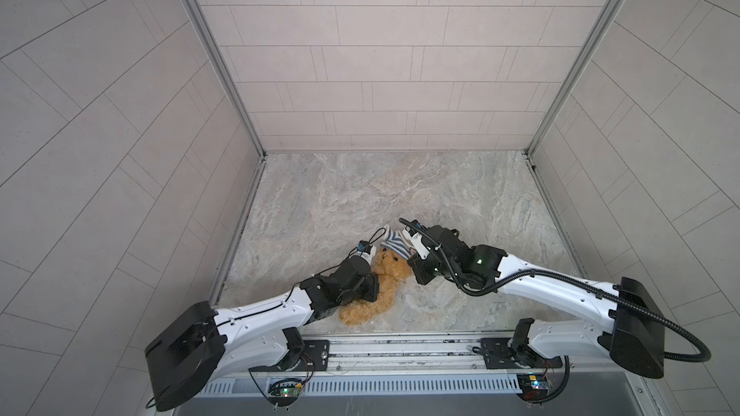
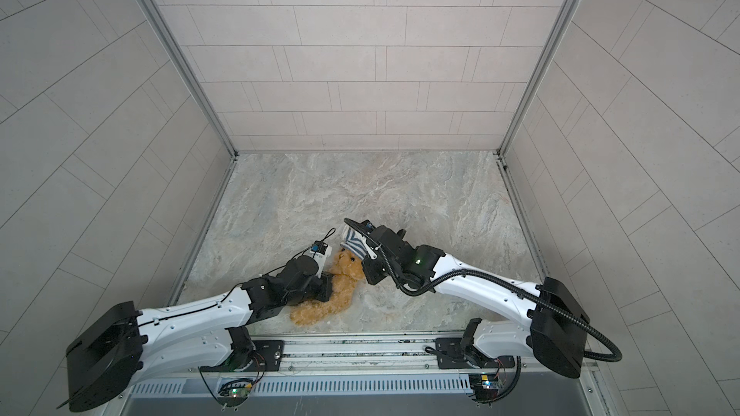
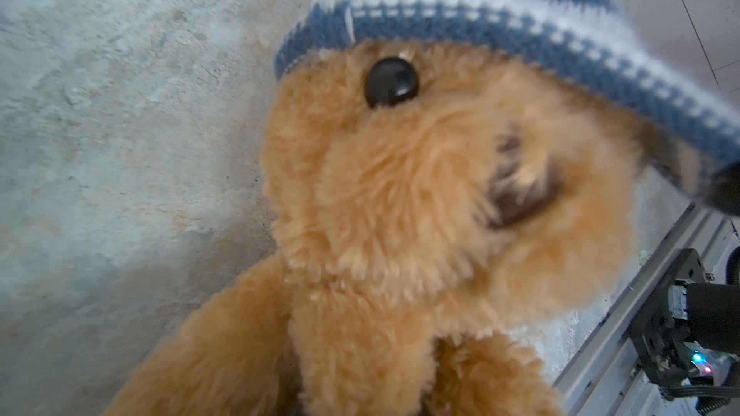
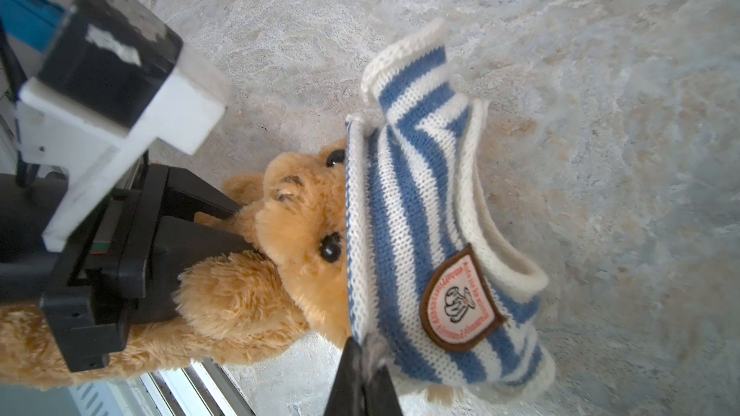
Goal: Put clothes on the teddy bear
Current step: 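Raise the right gripper to stretch the sweater opening down over the bear's head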
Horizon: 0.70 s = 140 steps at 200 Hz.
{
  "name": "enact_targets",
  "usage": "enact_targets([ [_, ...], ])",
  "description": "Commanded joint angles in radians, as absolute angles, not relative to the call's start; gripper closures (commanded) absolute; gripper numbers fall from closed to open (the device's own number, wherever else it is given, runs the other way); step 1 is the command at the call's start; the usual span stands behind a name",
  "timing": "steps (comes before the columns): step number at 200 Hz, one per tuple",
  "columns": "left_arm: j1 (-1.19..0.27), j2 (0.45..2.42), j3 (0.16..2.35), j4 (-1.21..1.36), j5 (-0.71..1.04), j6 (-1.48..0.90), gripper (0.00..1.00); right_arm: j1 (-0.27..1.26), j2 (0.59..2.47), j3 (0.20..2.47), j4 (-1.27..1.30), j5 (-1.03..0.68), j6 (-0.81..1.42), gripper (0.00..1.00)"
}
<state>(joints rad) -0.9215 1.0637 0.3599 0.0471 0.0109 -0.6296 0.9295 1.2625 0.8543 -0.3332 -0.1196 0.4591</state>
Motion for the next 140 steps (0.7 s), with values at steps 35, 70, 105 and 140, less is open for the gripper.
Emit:
enact_targets([
  [35, -0.99, 0.988, 0.34, 0.117, -0.185, -0.515, 1.0, 0.983, 1.243, 0.877, -0.258, -0.116, 0.529, 1.0],
  [70, -1.047, 0.947, 0.336, 0.192, -0.242, -0.451, 1.0, 1.012, 1.209, 0.889, -0.255, -0.092, 0.54, 1.0],
  [105, -1.061, 0.922, 0.315, 0.258, -0.254, -0.394, 1.0, 1.031, 1.159, 0.885, -0.235, -0.075, 0.54, 1.0],
  [140, -1.063, 0.863, 0.288, 0.296, -0.255, -0.351, 1.0, 1.041, 1.106, 0.887, -0.235, -0.054, 0.536, 1.0],
])
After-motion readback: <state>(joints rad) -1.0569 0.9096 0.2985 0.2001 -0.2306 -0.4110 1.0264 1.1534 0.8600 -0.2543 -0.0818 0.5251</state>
